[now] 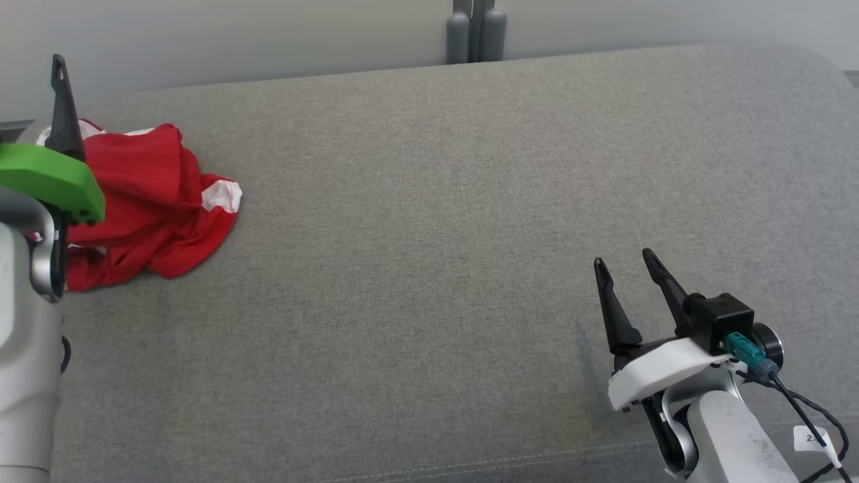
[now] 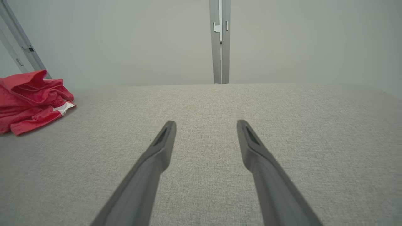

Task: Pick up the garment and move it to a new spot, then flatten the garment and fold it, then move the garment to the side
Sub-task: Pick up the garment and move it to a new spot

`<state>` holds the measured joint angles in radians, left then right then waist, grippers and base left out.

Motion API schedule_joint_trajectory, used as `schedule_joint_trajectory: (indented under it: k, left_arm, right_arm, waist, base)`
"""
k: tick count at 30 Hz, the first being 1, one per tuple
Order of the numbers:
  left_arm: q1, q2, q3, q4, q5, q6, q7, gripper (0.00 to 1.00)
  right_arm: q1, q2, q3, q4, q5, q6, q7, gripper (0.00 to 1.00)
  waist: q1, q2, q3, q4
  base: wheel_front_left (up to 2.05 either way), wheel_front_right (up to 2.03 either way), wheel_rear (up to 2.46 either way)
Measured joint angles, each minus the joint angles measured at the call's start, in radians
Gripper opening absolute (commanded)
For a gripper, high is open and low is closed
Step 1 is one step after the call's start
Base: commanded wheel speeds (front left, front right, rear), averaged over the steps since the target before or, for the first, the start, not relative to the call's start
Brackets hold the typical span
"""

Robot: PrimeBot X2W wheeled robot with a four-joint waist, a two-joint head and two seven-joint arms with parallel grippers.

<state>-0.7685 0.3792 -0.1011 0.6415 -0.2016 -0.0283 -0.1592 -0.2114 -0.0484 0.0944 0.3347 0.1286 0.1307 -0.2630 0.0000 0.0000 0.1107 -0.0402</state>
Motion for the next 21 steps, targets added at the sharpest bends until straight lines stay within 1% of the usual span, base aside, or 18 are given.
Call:
schedule_joint_trajectory:
  k: [11,18,21]
  left_arm:
    - [-0.107,0.040,-0.015,0.275,-0.022,-0.045,0.069,1.00]
    - [-0.139,0.069,-0.030,0.420,-0.022,-0.052,0.116,1.00]
    - [-0.149,0.069,-0.029,0.495,-0.035,-0.059,0.175,1.00]
  right_arm:
    - [-0.033,0.000,0.000,0.002,0.009,0.000,0.000,1.00]
    - [-0.040,-0.002,-0.002,0.002,0.009,0.000,0.000,1.00]
    - [-0.040,-0.003,-0.003,0.003,0.009,0.000,0.000,1.00]
  waist:
    - [0.0000,0.0000,0.078,-0.069]
    - [0.0001,0.0000,0.108,-0.098]
    - [0.0001,0.0000,0.109,-0.102]
  base:
    - [0.00,0.00,0.00]
    - [0.00,0.00,0.00]
    - [0.00,0.00,0.00]
